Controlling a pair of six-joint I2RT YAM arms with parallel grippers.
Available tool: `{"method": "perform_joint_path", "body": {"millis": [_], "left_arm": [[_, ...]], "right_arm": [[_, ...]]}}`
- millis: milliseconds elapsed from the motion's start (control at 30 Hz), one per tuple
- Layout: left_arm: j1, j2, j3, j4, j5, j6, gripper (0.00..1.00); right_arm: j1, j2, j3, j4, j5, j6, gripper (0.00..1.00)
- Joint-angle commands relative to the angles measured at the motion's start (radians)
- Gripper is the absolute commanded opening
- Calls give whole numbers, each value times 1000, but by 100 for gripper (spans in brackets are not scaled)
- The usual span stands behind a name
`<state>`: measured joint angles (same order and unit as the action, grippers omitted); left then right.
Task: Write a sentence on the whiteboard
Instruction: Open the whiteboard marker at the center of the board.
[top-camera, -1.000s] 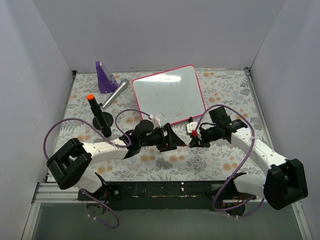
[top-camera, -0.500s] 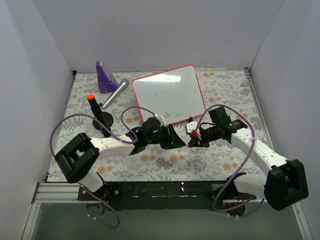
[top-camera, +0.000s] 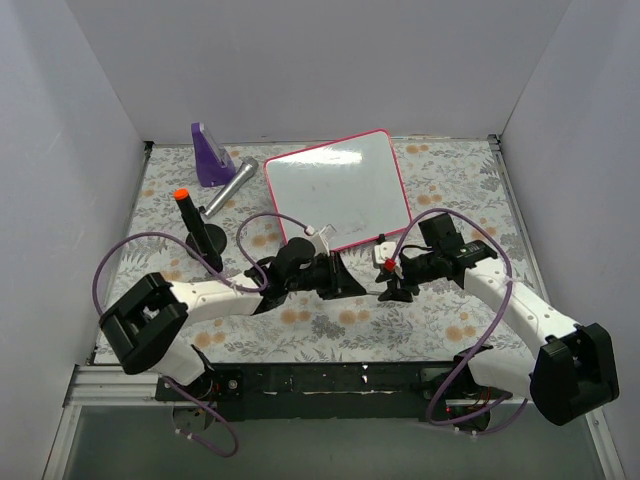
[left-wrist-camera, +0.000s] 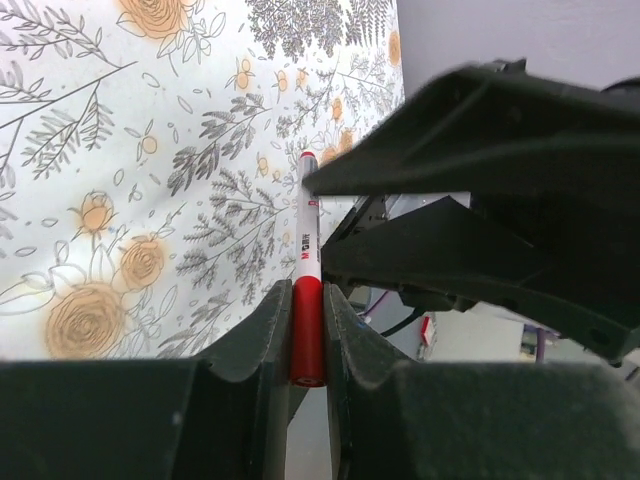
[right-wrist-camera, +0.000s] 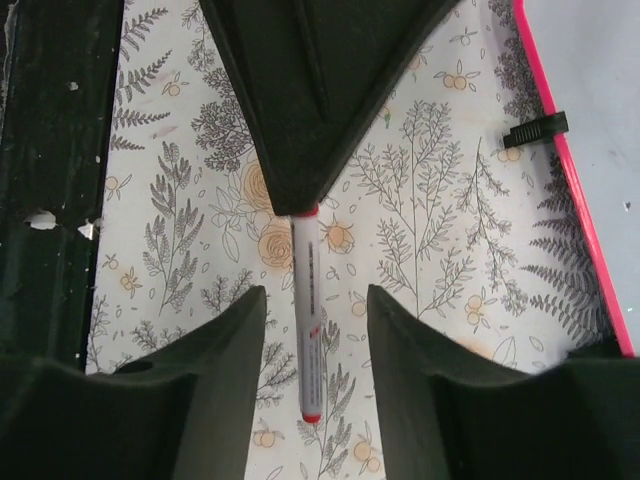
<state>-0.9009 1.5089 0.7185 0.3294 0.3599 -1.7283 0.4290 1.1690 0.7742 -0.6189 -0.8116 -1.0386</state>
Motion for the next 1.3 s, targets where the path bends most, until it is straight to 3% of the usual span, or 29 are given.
{"method": "perform_joint_path", "body": {"millis": [0, 67, 167, 467, 633, 800, 933, 1033, 1100, 1200, 1233, 1267], "left_arm": [[-1, -150, -80, 20, 5, 145, 0], [6, -251, -114, 28, 2, 189, 0], [14, -390, -186, 85, 16, 216, 0], [25, -570, -344, 318, 39, 102, 0], [25, -582, -357, 376, 17, 69, 0], [26, -578, -358, 419, 16, 49, 0], [25, -570, -369, 424, 10, 38, 0], [25, -564, -379, 431, -4, 30, 0], [25, -567, -381, 439, -16, 23, 0], [25, -569, -390, 448, -30, 18, 0], [25, -567, -392, 450, -32, 15, 0], [25, -567, -396, 451, -35, 13, 0]], "right_arm": [[-9, -57, 25, -36, -70, 8, 62], [-16, -78, 36, -85, -119, -14, 73], [-18, -98, 60, -125, -191, -31, 77], [-18, -22, 256, -280, -452, -13, 76], [-18, -2, 275, -213, -537, 146, 73], [-3, 14, 254, -114, -512, 293, 67], [5, 6, 231, -53, -515, 360, 58], [14, 11, 218, -12, -515, 415, 40], [17, 14, 214, -2, -517, 428, 34], [24, 15, 206, 27, -521, 460, 16], [24, 18, 206, 25, -524, 463, 3], [25, 18, 206, 27, -526, 466, 1]]}}
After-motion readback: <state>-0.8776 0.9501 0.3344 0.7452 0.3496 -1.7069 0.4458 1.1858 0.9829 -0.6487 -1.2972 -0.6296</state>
